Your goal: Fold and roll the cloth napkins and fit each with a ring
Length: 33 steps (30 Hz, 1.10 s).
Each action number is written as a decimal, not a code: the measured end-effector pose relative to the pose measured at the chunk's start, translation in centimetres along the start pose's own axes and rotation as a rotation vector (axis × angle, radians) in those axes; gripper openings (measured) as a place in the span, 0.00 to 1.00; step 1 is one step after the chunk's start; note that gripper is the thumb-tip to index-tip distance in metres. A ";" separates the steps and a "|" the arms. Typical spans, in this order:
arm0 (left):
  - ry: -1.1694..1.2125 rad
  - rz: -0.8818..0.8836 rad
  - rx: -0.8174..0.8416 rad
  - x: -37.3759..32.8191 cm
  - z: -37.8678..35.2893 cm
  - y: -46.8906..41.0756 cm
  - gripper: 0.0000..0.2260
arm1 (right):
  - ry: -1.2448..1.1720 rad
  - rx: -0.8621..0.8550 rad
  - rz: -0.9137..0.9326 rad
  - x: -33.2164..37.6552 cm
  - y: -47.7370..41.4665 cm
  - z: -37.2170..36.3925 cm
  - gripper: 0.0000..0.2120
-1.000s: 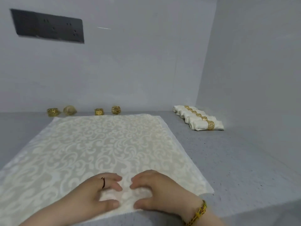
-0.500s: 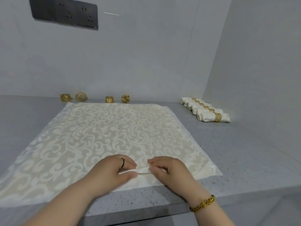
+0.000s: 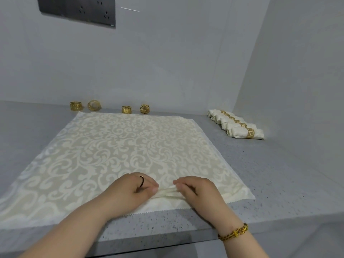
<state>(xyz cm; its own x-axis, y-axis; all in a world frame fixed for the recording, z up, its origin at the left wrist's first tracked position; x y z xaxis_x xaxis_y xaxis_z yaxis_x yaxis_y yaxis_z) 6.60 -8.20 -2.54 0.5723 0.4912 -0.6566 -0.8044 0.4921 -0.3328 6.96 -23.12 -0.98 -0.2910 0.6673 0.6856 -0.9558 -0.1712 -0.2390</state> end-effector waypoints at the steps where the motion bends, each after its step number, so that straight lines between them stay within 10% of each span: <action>1: -0.010 -0.009 -0.010 0.0 0.1 0.0 0.11 | -0.006 -0.002 -0.002 0.0 0.0 0.0 0.10; 4: -0.144 -0.062 -0.106 -1.0 1.1 -0.1 0.08 | -0.013 0.014 -0.019 -0.2 -0.1 -0.1 0.09; 8: -0.473 -0.159 -0.061 -2.8 1.1 0.1 0.37 | 0.017 0.063 -0.011 -0.1 0.0 -0.4 0.09; 21: -0.691 0.102 0.017 -0.5 5.0 2.1 0.11 | 0.461 -0.017 0.074 -0.4 0.7 2.2 0.20; 33: -0.133 0.356 0.055 3.7 11.0 7.8 0.18 | -0.052 0.007 -0.370 -5.9 0.4 8.8 0.10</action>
<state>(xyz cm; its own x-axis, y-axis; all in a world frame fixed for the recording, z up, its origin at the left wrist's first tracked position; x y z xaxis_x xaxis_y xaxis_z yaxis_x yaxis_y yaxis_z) 4.22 5.42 -0.12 0.2768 0.7255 -0.6301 -0.9490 0.3095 -0.0605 7.89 -33.53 0.92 0.0730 0.6476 0.7585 -0.9969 0.0697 0.0364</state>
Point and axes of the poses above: each hand's wrist, its own y-axis away from the middle knuckle, its own z-axis out of the back of the hand, x = y × z, the point moved 8 cm from there along -y, towards the middle knuckle, and after that the axes turned 15 degrees about -z, right-handed, at the moved point
